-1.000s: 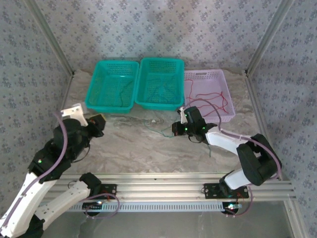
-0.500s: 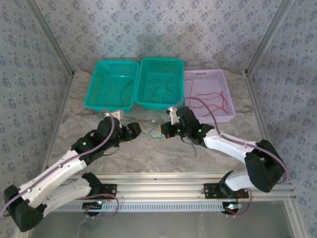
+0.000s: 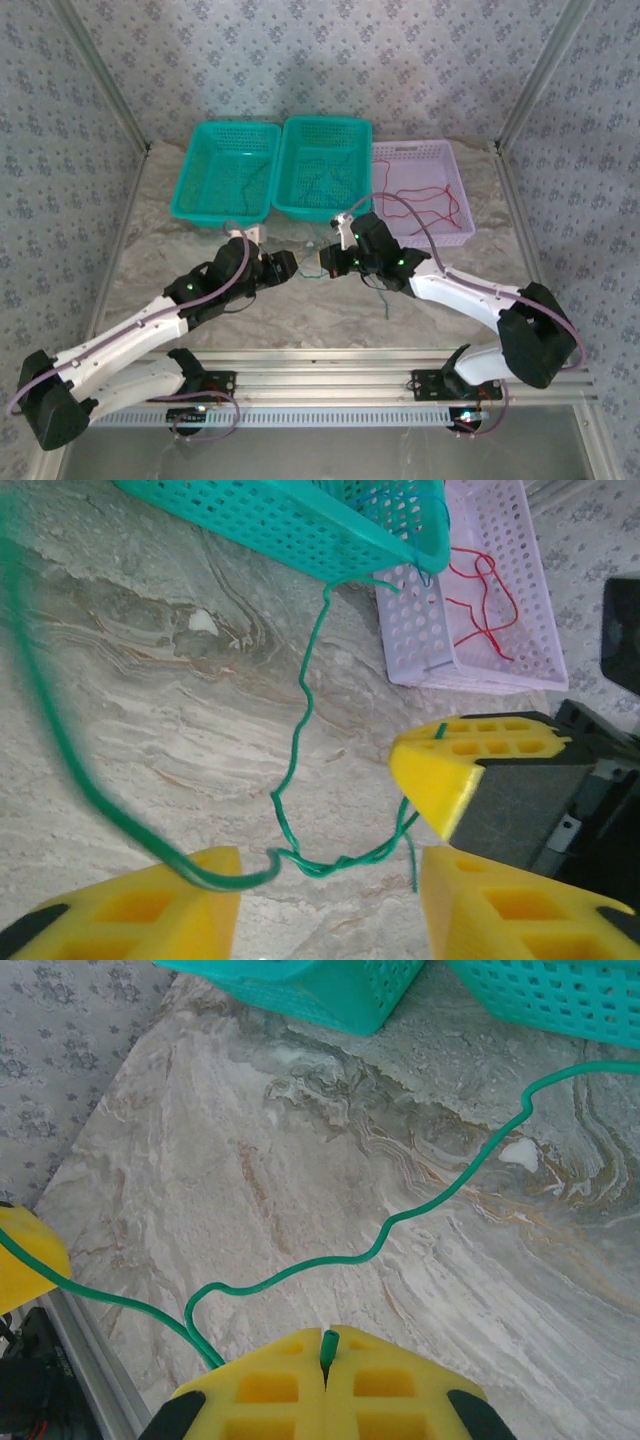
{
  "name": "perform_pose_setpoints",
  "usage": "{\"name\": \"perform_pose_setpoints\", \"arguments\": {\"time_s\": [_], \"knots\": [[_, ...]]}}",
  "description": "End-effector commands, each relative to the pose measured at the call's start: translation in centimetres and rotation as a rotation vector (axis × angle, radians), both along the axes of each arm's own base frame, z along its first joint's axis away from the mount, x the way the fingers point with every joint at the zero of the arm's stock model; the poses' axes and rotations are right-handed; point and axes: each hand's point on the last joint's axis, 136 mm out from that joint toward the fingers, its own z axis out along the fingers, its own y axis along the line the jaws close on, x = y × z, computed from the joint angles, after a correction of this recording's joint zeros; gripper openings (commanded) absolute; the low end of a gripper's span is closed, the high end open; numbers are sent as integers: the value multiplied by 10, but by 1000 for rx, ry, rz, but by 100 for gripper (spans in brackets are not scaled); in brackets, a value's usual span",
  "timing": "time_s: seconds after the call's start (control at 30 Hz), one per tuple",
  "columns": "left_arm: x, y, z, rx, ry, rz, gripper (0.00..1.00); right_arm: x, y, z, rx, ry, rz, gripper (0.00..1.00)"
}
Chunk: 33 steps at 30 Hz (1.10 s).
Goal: Untangle the cables
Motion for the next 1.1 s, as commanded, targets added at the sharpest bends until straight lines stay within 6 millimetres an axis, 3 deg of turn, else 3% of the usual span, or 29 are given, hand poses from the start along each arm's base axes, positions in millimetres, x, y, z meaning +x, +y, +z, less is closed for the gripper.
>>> {"name": "perform_pose_setpoints", "arguments": {"time_s": [0.0, 0.23, 0.4, 0.6, 0.67, 0.9, 1.07], "knots": [[2, -3, -1, 9, -2, -1, 37, 1, 4, 29, 40, -52, -1, 0], [5, -1, -10, 64, 15, 6, 30, -4, 6, 42, 54, -75, 18, 0], [7, 4, -6, 80, -5, 23, 15, -8, 8, 43, 50, -78, 29, 0], [8, 9, -2, 88, -17, 37, 8, -11, 10, 41, 55, -72, 42, 0], [8, 10, 0, 86, -25, 39, 0, -12, 10, 40, 55, -73, 47, 0], [9, 25, 11, 81, -70, 94, 0, -13, 9, 33, 34, -64, 46, 0], [5, 49, 33, 64, -139, 147, 0, -1, -12, 19, -12, -52, -49, 0]]}}
